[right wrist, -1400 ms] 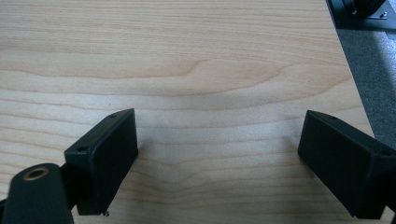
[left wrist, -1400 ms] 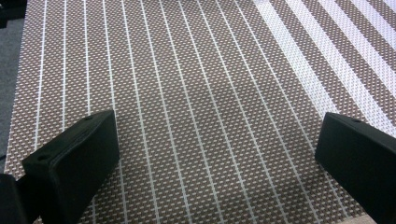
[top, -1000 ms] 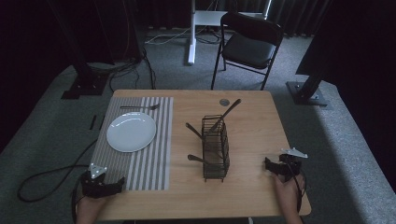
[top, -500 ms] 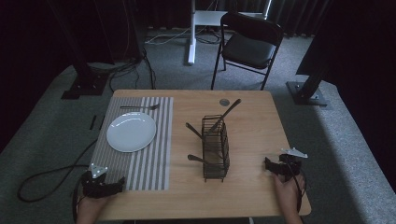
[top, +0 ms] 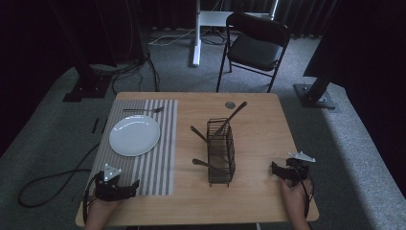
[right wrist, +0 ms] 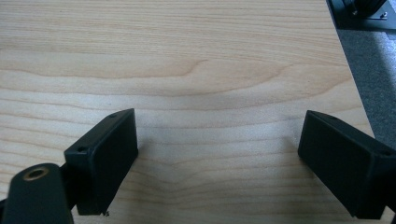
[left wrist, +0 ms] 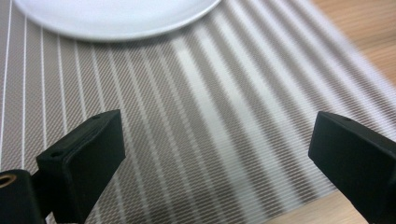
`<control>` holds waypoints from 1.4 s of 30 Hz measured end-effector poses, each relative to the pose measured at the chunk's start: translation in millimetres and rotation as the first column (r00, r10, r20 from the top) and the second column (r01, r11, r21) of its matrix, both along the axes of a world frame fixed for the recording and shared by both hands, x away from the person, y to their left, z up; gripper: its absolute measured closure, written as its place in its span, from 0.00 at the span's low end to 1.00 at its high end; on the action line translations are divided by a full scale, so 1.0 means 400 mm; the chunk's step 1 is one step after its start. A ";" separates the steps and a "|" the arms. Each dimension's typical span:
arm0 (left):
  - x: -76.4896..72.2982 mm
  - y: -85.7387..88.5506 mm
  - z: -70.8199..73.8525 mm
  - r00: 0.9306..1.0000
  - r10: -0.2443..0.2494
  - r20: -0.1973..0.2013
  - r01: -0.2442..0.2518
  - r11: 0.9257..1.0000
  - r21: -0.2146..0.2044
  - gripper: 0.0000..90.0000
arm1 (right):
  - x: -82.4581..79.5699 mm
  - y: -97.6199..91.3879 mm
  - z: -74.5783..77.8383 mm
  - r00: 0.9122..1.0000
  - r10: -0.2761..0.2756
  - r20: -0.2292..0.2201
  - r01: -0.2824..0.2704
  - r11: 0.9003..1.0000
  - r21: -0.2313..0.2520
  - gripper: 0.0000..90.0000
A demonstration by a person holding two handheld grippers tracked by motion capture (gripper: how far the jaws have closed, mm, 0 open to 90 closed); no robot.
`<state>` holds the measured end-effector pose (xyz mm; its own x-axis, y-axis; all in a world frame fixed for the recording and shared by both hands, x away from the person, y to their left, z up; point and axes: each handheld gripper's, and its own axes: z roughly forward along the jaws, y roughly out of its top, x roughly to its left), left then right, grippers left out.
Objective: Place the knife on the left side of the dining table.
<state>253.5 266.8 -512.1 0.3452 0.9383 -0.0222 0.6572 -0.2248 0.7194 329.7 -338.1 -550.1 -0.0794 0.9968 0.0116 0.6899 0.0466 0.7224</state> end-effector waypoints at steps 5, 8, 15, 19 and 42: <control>-0.004 -0.042 0.036 0.998 -0.069 0.006 0.069 0.998 -0.001 0.04 | 0.000 0.000 0.000 1.000 0.000 0.000 0.000 1.000 0.000 0.13; -0.007 -0.061 0.050 0.995 -0.100 0.013 0.100 0.995 -0.015 0.04 | 0.000 0.000 0.000 1.000 0.000 0.000 0.000 1.000 0.000 0.13; -0.018 -0.121 0.095 0.984 -0.174 0.048 0.175 0.984 -0.018 0.04 | 0.000 0.000 0.000 1.000 0.000 0.000 0.000 1.000 0.000 0.13; -0.020 -0.148 0.115 0.977 -0.204 0.065 0.206 0.978 -0.015 0.04 | 0.000 0.000 0.000 1.000 0.000 -0.001 0.000 1.000 0.000 0.13; -0.039 -0.299 0.218 0.923 -0.354 0.153 0.362 0.932 -0.031 0.04 | 0.000 0.000 0.000 1.000 0.000 -0.001 0.000 1.000 0.001 0.13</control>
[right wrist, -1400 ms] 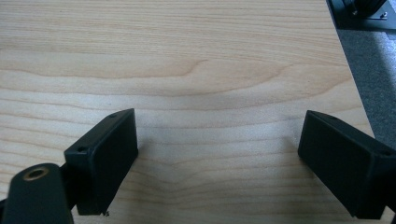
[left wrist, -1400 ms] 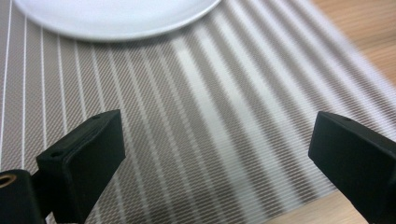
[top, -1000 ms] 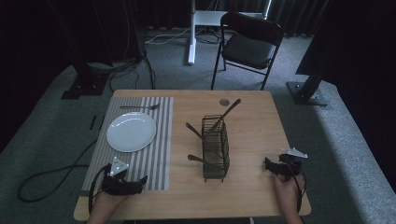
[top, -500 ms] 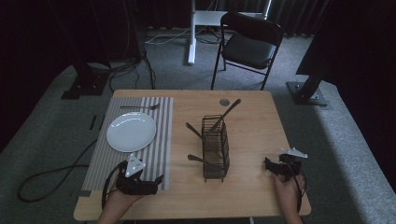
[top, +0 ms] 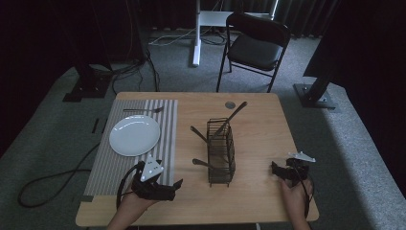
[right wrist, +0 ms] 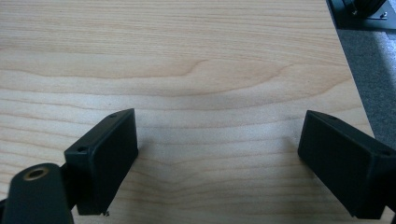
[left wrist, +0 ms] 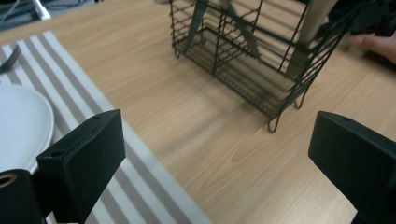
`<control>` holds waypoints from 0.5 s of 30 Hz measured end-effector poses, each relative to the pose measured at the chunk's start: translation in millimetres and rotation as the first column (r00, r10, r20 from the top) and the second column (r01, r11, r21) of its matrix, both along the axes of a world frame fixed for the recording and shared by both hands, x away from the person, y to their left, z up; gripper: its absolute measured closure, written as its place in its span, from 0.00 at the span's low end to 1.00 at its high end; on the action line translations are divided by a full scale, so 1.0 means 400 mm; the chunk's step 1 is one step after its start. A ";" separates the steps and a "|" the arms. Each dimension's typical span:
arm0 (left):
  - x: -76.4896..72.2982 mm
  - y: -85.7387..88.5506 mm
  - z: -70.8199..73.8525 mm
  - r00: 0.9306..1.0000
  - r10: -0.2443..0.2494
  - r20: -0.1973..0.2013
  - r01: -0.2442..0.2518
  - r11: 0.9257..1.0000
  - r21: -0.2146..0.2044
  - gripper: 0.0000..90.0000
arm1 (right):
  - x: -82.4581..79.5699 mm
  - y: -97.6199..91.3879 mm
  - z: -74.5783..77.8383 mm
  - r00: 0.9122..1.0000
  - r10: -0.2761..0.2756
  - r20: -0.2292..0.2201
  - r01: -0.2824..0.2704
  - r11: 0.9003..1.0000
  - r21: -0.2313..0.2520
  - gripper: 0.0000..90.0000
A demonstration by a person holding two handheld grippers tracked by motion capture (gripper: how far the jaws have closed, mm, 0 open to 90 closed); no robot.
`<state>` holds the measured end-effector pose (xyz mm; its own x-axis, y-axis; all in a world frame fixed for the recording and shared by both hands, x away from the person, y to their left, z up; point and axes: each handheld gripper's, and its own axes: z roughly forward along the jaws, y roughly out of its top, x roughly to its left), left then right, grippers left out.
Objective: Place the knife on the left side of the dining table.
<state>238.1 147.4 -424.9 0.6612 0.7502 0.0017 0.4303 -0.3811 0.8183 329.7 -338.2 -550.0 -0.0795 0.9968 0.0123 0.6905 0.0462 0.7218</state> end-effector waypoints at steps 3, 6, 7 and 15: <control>-0.001 -0.012 0.013 1.000 -0.016 0.006 0.016 1.000 -0.021 0.04 | 0.000 0.000 0.000 1.000 0.000 0.000 0.000 1.000 0.000 0.13; -0.001 -0.027 0.026 0.999 -0.031 0.017 0.031 0.999 -0.030 0.05 | 0.000 -0.001 0.000 1.000 -0.003 0.000 0.003 1.000 -0.001 0.13; -0.001 -0.027 0.026 0.999 -0.031 0.017 0.031 0.999 -0.030 0.05 | 0.000 -0.001 0.000 1.000 -0.003 0.000 0.003 1.000 -0.001 0.13; 0.000 -0.065 0.062 0.997 -0.064 0.031 0.065 0.996 -0.054 0.05 | 0.000 -0.001 0.000 1.000 -0.005 0.002 0.005 1.000 -0.001 0.13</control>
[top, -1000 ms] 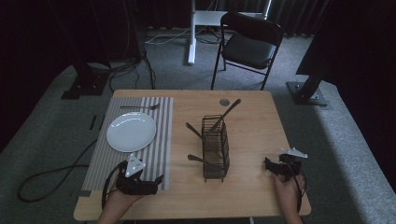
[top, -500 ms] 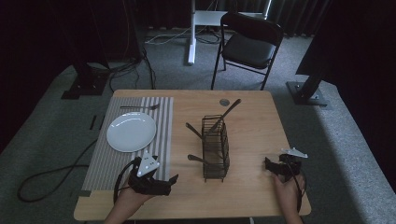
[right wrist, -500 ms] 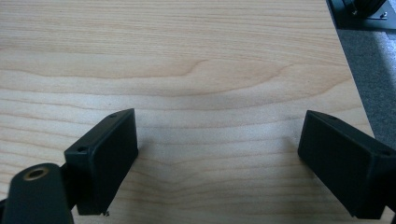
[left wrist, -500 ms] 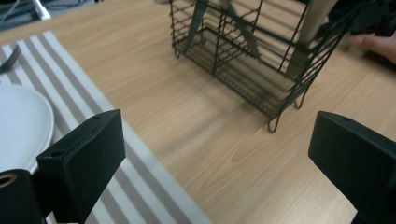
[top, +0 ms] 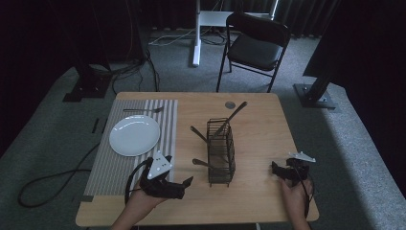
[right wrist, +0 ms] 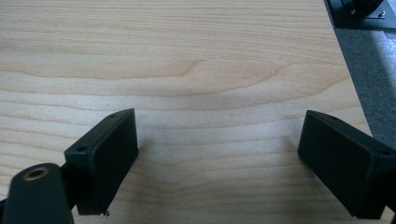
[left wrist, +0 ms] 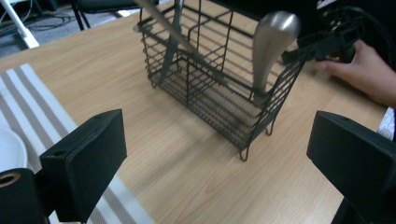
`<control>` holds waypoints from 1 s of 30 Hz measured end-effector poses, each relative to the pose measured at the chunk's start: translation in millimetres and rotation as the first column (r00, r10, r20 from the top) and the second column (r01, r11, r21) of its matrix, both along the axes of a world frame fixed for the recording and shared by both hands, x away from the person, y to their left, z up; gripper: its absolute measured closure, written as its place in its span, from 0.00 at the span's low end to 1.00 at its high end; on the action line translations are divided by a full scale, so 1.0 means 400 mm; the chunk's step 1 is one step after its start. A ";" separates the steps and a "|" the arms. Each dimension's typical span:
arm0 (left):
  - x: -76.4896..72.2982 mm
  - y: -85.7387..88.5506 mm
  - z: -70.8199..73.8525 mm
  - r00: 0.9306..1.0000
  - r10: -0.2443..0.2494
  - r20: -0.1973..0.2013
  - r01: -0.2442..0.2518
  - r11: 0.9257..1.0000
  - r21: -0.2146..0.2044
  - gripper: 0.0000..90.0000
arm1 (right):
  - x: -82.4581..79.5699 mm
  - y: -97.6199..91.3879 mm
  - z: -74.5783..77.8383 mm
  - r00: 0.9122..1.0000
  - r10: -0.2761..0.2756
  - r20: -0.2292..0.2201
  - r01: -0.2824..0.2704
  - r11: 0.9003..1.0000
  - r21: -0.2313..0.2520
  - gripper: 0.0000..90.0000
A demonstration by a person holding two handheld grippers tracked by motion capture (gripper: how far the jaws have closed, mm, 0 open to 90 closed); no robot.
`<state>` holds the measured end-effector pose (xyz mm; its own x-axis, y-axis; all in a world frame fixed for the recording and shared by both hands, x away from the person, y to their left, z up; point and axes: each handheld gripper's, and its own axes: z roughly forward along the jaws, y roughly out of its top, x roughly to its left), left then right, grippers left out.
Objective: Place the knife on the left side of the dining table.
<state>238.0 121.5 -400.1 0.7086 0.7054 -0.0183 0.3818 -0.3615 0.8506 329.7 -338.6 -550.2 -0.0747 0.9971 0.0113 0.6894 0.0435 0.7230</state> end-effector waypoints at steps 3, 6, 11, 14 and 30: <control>0.004 -0.014 0.008 1.000 -0.009 0.002 0.009 1.000 -0.008 0.05 | 0.000 0.000 0.000 1.000 0.000 0.000 0.000 1.000 0.000 0.13; 0.008 -0.027 0.013 1.000 -0.016 -0.001 0.016 1.000 -0.018 0.05 | 0.000 0.000 0.000 1.000 -0.002 0.001 0.002 1.000 0.000 0.13; 0.016 -0.050 0.018 1.000 -0.029 -0.005 0.029 0.999 -0.024 0.06 | 0.000 0.000 0.000 1.000 -0.003 0.000 0.003 1.000 0.000 0.13; 0.020 -0.063 0.019 0.999 -0.032 -0.016 0.031 0.998 -0.047 0.08 | 0.000 0.000 0.000 1.000 -0.003 0.001 0.003 1.000 0.000 0.13; 0.028 -0.088 0.009 0.999 -0.005 -0.035 0.001 0.991 -0.131 0.59 | 0.000 -0.001 0.000 1.000 -0.008 0.001 0.008 1.000 0.000 0.13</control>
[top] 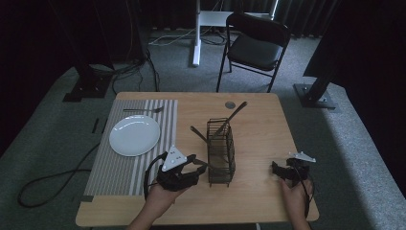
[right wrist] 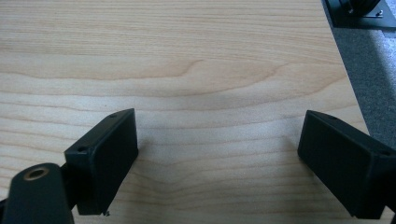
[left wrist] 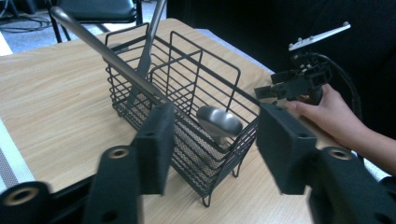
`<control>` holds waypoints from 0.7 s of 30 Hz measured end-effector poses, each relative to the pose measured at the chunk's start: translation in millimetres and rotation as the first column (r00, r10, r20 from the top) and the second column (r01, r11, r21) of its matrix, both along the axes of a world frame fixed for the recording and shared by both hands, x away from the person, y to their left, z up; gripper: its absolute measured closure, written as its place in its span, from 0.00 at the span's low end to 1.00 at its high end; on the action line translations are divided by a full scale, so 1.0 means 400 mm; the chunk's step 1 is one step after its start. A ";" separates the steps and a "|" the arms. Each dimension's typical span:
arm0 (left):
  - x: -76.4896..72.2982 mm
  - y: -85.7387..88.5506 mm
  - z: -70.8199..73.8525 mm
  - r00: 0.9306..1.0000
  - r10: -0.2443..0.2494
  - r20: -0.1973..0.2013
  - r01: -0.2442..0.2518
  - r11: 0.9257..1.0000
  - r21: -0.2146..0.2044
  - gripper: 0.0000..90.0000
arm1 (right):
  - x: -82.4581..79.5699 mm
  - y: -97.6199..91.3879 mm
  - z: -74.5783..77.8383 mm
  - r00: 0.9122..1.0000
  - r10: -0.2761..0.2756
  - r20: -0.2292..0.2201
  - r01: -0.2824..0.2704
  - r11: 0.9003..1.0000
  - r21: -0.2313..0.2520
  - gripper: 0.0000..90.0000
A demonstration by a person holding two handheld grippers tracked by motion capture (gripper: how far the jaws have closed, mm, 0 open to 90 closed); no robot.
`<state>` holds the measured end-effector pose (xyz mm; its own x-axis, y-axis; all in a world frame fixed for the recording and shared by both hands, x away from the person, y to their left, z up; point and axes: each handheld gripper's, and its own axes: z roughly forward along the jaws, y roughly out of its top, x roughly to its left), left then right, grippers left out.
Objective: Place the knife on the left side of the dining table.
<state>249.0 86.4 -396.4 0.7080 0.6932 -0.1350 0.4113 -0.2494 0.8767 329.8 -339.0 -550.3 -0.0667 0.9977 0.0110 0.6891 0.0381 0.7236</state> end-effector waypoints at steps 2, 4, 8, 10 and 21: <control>0.002 0.003 -0.006 1.000 0.007 -0.008 -0.008 1.000 -0.015 0.65 | 0.000 0.000 0.000 1.000 -0.001 0.000 0.001 1.000 0.001 0.13; 0.004 0.004 -0.009 1.000 0.004 -0.016 -0.004 1.000 -0.024 0.70 | 0.000 0.000 0.000 1.000 -0.001 0.000 0.001 1.000 0.001 0.13; 0.009 0.001 -0.014 1.000 0.000 -0.024 -0.001 0.999 -0.039 0.82 | 0.000 0.000 0.000 1.000 -0.001 -0.001 0.001 1.000 0.000 0.13; 0.013 0.000 -0.015 1.000 -0.003 -0.031 0.002 0.999 -0.048 0.83 | 0.000 0.000 0.000 1.000 -0.001 0.000 0.001 1.000 0.001 0.13; 0.041 -0.030 0.011 0.999 -0.038 0.025 0.038 0.999 0.004 0.84 | 0.000 0.000 0.000 1.000 -0.001 0.000 0.001 1.000 0.000 0.13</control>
